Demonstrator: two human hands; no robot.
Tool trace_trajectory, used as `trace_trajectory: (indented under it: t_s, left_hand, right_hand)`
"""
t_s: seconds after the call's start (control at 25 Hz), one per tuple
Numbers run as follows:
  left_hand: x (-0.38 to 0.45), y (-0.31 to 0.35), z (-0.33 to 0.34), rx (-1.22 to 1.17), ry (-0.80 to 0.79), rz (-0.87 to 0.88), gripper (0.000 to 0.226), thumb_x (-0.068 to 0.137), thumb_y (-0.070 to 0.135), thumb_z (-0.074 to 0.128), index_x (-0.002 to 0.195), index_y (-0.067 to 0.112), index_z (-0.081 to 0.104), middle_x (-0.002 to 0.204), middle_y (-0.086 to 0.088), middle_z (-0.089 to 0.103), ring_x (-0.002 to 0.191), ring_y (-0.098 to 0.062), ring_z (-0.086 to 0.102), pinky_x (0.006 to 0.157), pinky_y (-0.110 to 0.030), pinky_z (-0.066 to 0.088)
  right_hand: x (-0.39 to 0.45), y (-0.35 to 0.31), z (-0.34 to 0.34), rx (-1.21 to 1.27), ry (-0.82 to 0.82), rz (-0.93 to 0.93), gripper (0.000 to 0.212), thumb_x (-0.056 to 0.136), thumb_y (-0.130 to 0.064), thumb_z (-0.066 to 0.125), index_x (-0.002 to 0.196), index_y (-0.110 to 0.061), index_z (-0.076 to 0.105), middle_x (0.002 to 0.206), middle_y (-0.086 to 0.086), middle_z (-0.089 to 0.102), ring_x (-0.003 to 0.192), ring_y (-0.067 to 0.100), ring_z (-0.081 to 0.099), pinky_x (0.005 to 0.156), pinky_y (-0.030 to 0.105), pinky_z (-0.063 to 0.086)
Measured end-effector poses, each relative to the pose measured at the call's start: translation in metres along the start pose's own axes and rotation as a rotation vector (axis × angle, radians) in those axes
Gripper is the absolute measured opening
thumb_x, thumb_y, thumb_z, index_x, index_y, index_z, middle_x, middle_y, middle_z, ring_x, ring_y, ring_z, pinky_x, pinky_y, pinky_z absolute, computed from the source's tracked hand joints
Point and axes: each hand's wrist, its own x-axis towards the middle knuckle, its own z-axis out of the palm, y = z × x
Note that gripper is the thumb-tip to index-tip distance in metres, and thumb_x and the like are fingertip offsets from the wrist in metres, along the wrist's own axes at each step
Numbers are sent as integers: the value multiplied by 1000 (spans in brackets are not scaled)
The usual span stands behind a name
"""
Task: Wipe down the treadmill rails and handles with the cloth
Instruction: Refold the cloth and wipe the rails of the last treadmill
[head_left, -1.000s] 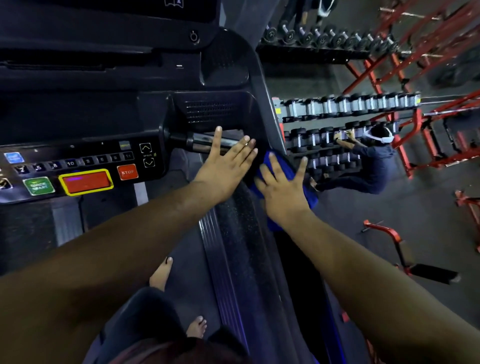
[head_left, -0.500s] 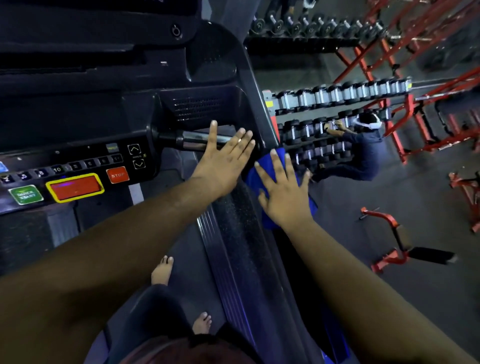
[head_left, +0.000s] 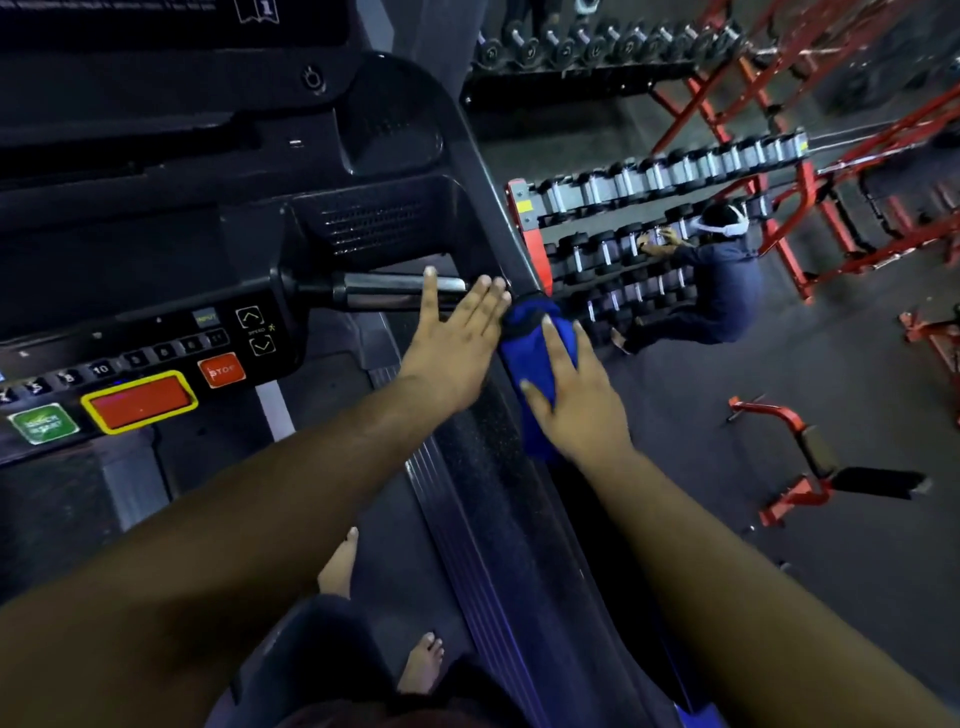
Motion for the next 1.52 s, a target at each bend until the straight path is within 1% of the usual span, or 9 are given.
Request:
trace_trajectory:
  t_s: [0.2,0.48,0.6,0.72,0.88,1.04,1.24,1.36,1.52]
  left_hand:
    - [21,-33,6,-12,36,-186,82,94,39,42,157,4,1,167,-12,-2,154,-25,-3,106,-79,-8]
    - [-4,-10,1,-66,1,-67,89,93,41,46,157,8,-7,167,-10,-11,154,-24,-9,104,-77,-18]
    - [-8,2,3,-40,-10,-44,86,95,36,44,157,9,-8,167,-9,-12,154,-23,-10,106,-76,-16]
    - [-7,-7,1,-24,33,-96,81,95,31,41,157,8,-4,167,-10,-7,154,-23,-7,108,-76,-13]
    - [-21,-12,8,-38,1,-134,88,93,40,48,157,8,-2,167,-10,-7,154,-24,-8,107,-78,-11]
    - [-41,21,13,-107,-58,-35,91,94,40,49,156,9,-9,166,-9,-13,153,-24,-12,108,-77,-8]
    - [-38,33,6,-184,-62,-22,102,89,47,57,157,9,-9,167,-8,-12,154,-22,-10,110,-75,-5]
    - [-53,52,2,-215,-100,21,106,89,52,58,156,9,-12,166,-7,-15,153,-21,-12,110,-75,-5]
    - [-86,94,-2,-239,-137,25,100,93,44,54,155,11,-17,165,-5,-22,152,-20,-17,110,-74,-9]
  right_hand:
    - [81,-26,-3,61,-33,12,78,92,-61,51,155,-45,8,163,10,15,139,37,35,94,52,49]
    - [-82,27,1,-9,-47,45,73,95,-56,47,156,-36,12,163,8,16,142,32,31,97,52,50]
    - [-43,8,6,-262,-31,-36,78,95,-50,51,157,-38,6,166,10,-4,152,35,6,107,70,32]
    - [24,-35,10,-621,-81,-196,71,96,-35,53,157,-31,18,165,7,-20,150,38,-18,107,77,19]
    - [-26,-12,15,-808,-207,-362,52,98,-33,48,148,-23,44,167,7,-2,151,34,-19,112,74,7]
    - [-96,34,3,-695,-241,-473,55,88,-34,61,142,-25,53,166,4,14,153,31,-6,111,74,13]
    - [-31,2,0,-381,-124,-203,75,86,-41,61,153,-39,27,167,-3,-8,154,26,-6,113,67,21]
    - [-111,33,11,-310,-112,-145,78,81,-35,67,151,-40,32,167,-1,-4,154,29,2,112,59,31]
    - [-185,74,3,-346,-221,-224,81,79,-43,69,150,-42,31,166,-2,-15,153,29,-6,111,65,30]
